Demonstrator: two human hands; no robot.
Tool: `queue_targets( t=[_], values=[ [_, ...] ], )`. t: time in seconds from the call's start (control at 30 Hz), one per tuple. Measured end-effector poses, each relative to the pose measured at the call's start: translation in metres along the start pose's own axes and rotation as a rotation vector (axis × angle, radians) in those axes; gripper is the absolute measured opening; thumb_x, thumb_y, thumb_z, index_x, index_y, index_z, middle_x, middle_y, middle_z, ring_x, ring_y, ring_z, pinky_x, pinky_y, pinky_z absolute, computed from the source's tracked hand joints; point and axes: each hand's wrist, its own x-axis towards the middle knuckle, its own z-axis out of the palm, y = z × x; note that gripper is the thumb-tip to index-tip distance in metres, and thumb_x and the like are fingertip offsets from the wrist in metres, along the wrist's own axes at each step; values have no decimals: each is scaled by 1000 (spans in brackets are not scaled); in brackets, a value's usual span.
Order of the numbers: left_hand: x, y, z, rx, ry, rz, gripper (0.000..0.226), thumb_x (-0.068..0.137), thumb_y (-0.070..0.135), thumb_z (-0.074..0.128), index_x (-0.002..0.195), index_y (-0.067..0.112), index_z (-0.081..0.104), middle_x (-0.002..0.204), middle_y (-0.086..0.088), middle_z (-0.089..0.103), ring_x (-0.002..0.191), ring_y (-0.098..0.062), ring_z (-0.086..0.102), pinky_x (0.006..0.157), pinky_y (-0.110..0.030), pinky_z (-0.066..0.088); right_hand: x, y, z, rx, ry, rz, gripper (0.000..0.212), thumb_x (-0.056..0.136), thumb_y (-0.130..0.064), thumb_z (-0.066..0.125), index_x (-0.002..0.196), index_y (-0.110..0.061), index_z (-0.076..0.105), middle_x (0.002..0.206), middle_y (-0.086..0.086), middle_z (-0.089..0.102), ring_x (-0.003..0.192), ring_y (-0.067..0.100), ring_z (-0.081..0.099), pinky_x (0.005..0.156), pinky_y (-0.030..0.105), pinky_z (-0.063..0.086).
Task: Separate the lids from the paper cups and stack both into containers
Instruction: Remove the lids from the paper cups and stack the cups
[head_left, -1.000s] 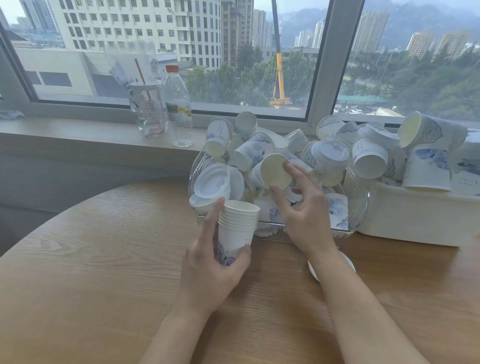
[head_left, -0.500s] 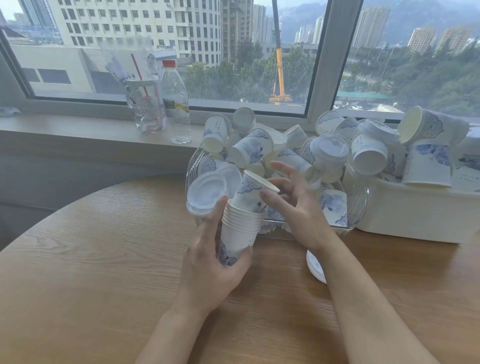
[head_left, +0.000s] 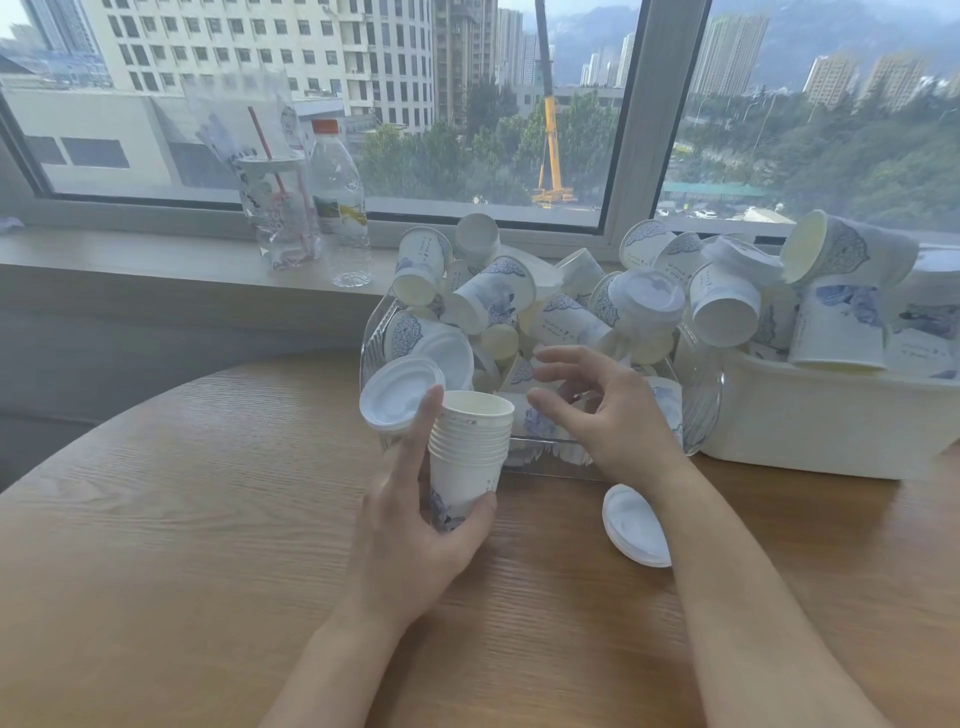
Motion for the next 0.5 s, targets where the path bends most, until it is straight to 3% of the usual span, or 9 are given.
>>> queue_targets(
  t=[0.07, 0.17, 0.33, 0.5],
  values=[
    [0, -1, 0, -3, -3, -2, 108, 76, 19, 90, 159, 49, 29, 136, 12, 61, 114, -19, 67, 87, -41, 61, 2, 10, -4, -97, -1, 15, 33, 91, -28, 81, 123, -32, 72, 110, -16, 75, 90, 4, 67, 74, 12, 45],
    [0, -1, 0, -5, -8, -14, 102, 76, 21, 90, 157, 46, 34, 140, 12, 59, 118, -20, 65, 91, -45, 60, 1, 17, -6, -220, -21, 18, 33, 92, -26, 79, 124, -32, 73, 107, -19, 74, 94, 4, 65, 80, 9, 44],
    [0, -2, 1, 5, -50, -12, 100, 77, 24, 89, 156, 48, 33, 141, 16, 56, 116, -22, 65, 90, -45, 60, 3, 24, -3, -361, -50, 32, 37, 94, -34, 75, 130, -39, 69, 120, -16, 71, 116, 8, 61, 105, 31, 47],
    [0, 0, 1, 23, -67, 2, 100, 76, 29, 84, 159, 48, 31, 148, 18, 54, 125, -19, 62, 92, -46, 60, 5, 24, -4, -400, -85, 101, 43, 97, -41, 71, 139, -40, 62, 137, -9, 67, 130, 12, 57, 110, 37, 46]
  ],
)
